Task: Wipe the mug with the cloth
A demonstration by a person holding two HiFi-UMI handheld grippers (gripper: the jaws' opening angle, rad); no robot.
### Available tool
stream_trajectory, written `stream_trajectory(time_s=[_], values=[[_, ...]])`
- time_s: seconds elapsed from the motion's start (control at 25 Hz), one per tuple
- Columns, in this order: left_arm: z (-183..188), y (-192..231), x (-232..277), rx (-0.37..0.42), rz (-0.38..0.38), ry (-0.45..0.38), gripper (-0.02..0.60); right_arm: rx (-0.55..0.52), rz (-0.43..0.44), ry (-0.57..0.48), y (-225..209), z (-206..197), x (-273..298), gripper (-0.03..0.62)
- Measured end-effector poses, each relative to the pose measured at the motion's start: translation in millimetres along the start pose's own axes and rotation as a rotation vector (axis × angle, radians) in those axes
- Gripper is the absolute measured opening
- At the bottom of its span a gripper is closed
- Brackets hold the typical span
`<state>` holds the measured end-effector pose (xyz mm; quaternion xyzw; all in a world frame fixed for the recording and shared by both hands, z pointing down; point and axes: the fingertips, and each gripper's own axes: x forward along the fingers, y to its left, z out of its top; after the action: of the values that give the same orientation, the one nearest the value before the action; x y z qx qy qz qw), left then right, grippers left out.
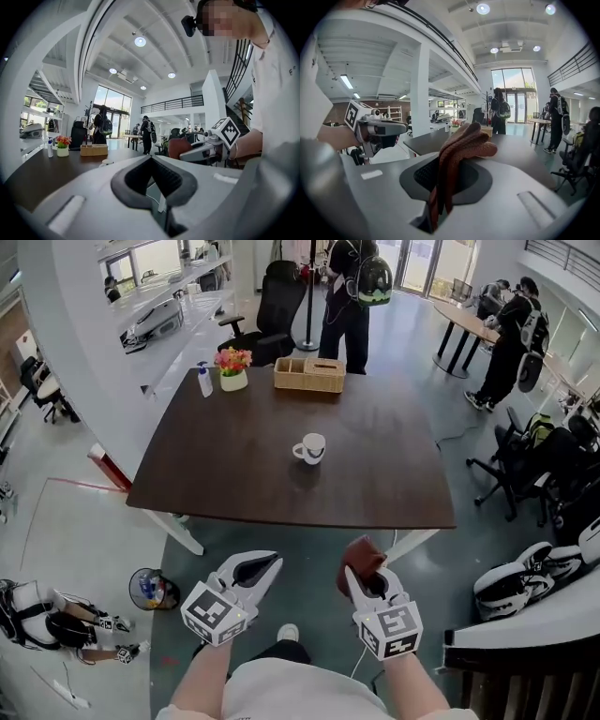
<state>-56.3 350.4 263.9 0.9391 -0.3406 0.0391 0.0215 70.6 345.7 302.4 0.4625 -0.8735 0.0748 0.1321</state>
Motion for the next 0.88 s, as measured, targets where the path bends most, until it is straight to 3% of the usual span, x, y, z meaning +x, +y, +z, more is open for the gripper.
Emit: stream_trajectory(time_s=[0.28,0.56,0.88], values=[[0.8,75.2,31.5,0.006,0.007,0.024,0.002,0.007,-0.005,0.014,-34.0,17.4,74.4,0.078],[-26.8,123.4,72.8,-0.073,0.038,0.069,0.002,0.019,0.011,0.052,-83.2,18.3,133.8,0.078],[-33.2,174.2,142.7,-0.093,0.085,0.128,0.002,0.045,0.103,0.083,-151.9,33.5,206.0,0.078]])
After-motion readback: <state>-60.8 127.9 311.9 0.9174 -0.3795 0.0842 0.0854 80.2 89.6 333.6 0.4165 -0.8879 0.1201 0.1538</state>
